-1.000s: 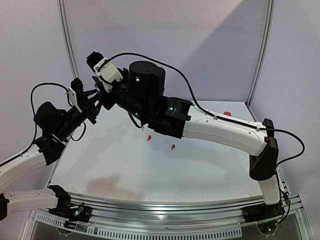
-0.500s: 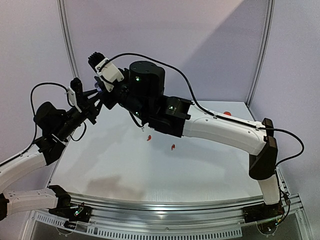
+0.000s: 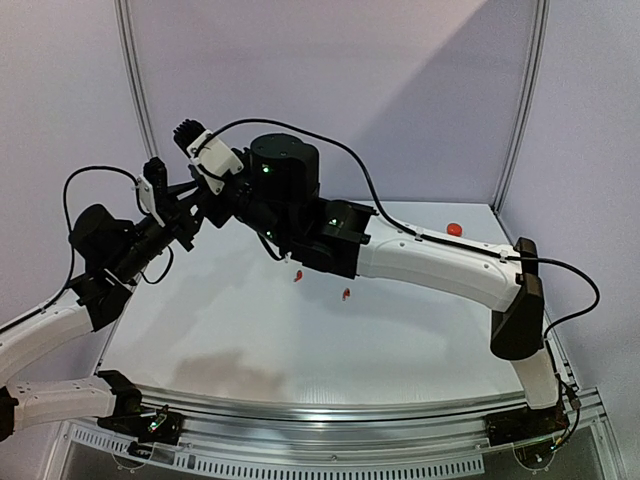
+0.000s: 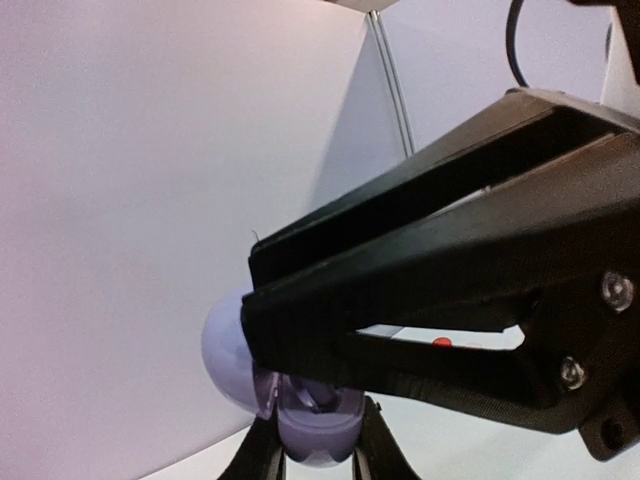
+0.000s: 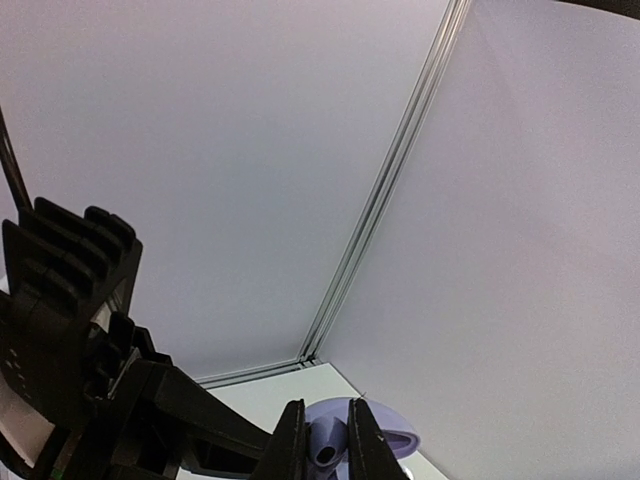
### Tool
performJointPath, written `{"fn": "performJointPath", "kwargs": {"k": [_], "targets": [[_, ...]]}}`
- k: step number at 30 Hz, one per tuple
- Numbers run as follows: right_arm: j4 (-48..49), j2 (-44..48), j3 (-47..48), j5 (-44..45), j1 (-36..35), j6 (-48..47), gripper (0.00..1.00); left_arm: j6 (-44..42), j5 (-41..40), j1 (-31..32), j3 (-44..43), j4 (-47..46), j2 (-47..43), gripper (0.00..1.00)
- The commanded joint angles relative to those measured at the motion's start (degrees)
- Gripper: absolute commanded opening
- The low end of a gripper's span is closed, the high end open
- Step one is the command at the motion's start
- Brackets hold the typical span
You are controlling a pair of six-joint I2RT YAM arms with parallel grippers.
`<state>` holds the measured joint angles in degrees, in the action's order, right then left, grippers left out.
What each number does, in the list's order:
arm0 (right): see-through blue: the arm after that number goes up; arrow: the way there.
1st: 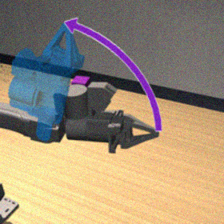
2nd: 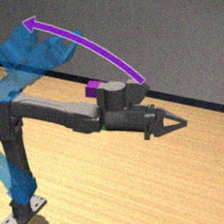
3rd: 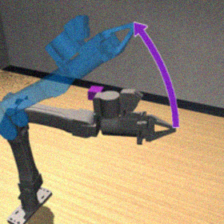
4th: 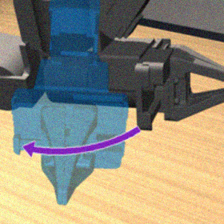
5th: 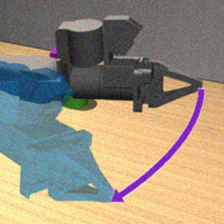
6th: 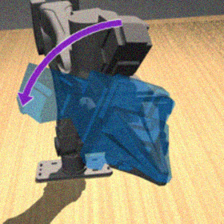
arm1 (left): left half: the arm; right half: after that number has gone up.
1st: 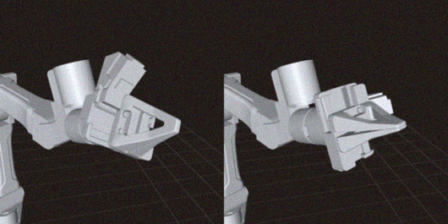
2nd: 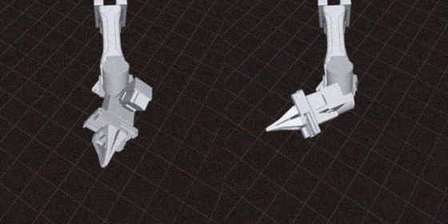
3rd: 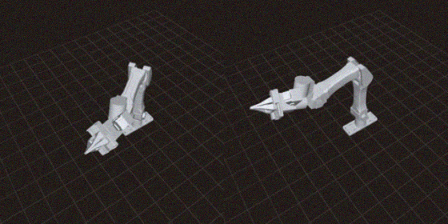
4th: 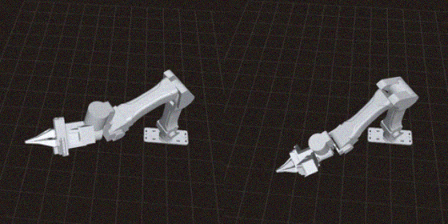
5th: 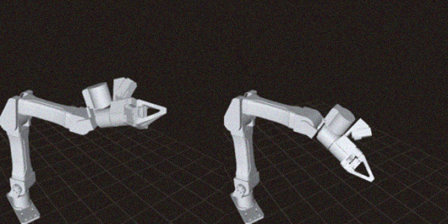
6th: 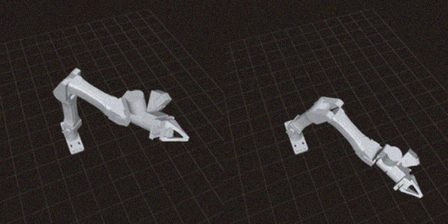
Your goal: Insert the wireless bluetooth earbuds into the charging case
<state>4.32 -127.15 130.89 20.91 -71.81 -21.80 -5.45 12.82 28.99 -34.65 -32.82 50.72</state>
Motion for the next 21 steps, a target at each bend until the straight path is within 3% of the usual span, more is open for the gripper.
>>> {"fn": "performJointPath", "kwargs": {"k": [1, 21], "targets": [[-0.88, -0.71, -0.73, 3.39, 0.56, -0.10, 0.00, 0.33, -0.88, 0.65, 0.16, -0.77, -0.27, 0.00], [-0.09, 0.24, -2.74, 8.46, 0.22, -3.28, 0.00, -0.25, -2.18, 0.63, -0.14, 0.21, 0.00, 0.00]]}}
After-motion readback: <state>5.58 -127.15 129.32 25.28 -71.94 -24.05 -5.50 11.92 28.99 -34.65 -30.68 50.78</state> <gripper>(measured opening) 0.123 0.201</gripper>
